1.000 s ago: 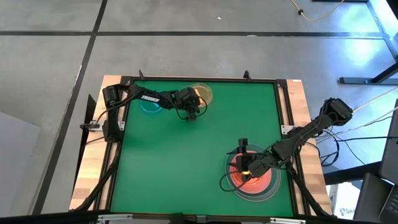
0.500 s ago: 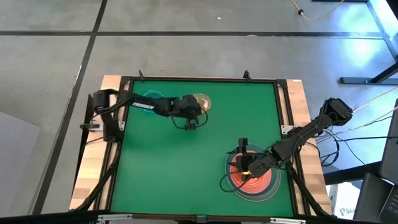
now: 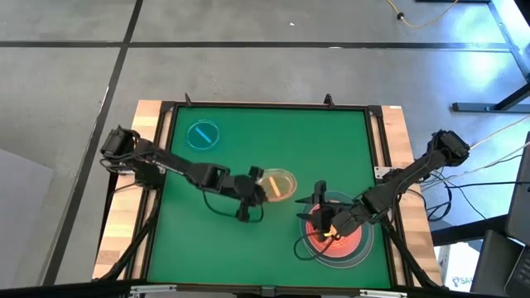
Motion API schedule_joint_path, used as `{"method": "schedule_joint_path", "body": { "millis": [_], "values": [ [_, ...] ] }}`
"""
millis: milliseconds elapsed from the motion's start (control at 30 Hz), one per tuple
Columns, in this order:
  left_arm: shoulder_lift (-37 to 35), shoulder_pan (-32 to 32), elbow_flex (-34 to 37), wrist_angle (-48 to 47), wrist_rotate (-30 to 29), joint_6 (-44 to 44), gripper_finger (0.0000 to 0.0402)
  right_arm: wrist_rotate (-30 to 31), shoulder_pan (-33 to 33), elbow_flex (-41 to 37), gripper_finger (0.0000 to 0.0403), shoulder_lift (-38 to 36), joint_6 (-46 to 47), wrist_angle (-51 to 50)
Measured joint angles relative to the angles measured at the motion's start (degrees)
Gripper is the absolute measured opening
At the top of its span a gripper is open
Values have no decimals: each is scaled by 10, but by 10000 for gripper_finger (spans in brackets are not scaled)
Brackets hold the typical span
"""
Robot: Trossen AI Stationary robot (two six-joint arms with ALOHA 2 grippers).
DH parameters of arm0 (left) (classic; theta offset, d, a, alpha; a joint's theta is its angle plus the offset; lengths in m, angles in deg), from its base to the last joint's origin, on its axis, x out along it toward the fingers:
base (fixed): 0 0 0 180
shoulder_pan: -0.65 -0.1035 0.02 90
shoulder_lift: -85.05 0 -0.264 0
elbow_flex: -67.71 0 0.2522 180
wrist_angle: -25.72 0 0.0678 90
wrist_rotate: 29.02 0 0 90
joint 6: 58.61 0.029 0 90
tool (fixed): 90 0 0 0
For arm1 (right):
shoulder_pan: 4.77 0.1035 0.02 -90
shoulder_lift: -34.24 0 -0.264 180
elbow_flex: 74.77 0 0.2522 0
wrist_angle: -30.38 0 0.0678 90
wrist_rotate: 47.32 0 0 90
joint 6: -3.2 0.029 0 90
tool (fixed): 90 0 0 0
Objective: Stack plastic plates
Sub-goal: Stack the yellow plate on top of the yellow plate
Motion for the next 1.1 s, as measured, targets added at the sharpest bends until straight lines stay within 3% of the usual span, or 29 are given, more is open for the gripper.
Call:
{"method": "schedule_joint_path", "body": {
  "millis": [133, 300, 667, 1100],
  "values": [
    [-1, 29, 0, 0, -3, 11, 5, -20, -1, 14, 202, 0, -22, 16],
    [-5, 48, 0, 5, -3, 11, 5, -115, -14, 11, 202, 2, -15, 14],
    [-5, 58, 0, 43, -17, 68, 5, -106, -54, 11, 194, 32, -2, -2],
    [-5, 59, 0, 42, -33, 52, 5, -94, -56, 10, 38, 37, -18, -12]
  ]
}}
